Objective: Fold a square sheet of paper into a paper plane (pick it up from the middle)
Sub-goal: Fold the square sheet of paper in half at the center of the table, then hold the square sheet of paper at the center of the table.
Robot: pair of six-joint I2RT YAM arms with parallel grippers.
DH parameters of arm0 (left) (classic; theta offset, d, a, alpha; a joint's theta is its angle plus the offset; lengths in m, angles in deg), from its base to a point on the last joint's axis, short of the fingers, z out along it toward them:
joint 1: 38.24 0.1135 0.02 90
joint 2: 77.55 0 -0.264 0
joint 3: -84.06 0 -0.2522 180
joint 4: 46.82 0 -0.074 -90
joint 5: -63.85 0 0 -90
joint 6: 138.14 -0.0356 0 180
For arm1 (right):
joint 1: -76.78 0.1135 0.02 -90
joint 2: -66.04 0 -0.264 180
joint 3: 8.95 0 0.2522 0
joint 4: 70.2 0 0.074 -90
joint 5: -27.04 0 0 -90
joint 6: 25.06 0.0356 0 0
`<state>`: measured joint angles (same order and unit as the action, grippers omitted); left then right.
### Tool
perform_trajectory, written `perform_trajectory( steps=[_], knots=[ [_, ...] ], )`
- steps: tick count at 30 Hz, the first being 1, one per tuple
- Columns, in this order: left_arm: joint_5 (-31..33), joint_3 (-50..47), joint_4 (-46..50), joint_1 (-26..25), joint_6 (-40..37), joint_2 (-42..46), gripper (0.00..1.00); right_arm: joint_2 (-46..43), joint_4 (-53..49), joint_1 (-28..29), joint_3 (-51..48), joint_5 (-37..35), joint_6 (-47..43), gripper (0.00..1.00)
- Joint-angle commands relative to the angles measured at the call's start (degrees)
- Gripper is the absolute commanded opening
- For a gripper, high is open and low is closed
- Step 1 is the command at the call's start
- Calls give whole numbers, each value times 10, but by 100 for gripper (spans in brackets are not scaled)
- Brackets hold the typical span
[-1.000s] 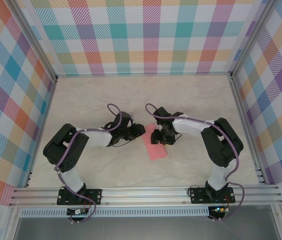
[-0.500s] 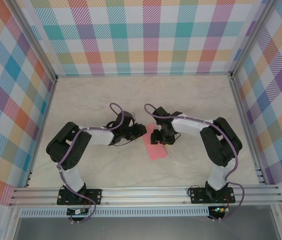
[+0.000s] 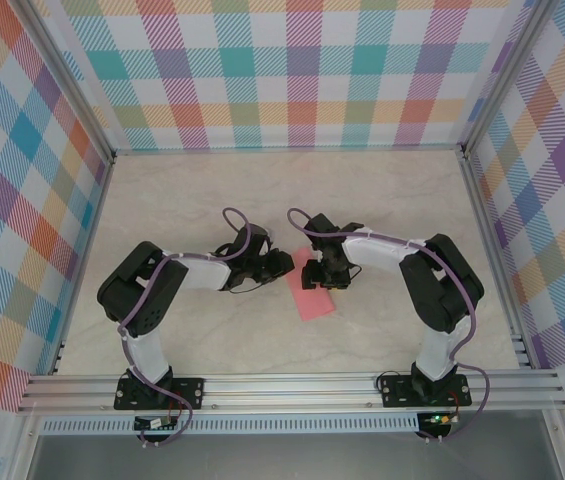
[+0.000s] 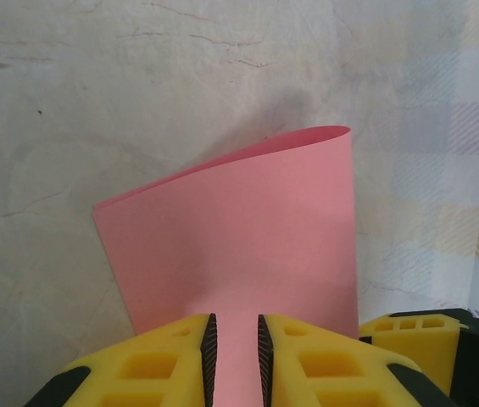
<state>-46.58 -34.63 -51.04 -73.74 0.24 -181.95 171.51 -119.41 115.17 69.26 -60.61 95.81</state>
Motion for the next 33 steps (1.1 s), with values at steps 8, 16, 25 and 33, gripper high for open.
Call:
perform_trajectory(
  steps=[8, 16, 25, 33],
  knots=[
    [-9, 10, 1, -8, -13, 3, 22, 82, 37, 14, -24, 21, 19, 60],
    [-9, 1, -10, -8, -13, 14, 23, 86, 41, 14, -27, 23, 24, 59],
    [-8, 1, 0, -8, -13, 3, 23, 83, 47, 14, -34, 25, 5, 59],
    [11, 9, 51, -12, -27, 1, 21, 66, 58, 14, -38, 36, 1, 59]
  ],
)
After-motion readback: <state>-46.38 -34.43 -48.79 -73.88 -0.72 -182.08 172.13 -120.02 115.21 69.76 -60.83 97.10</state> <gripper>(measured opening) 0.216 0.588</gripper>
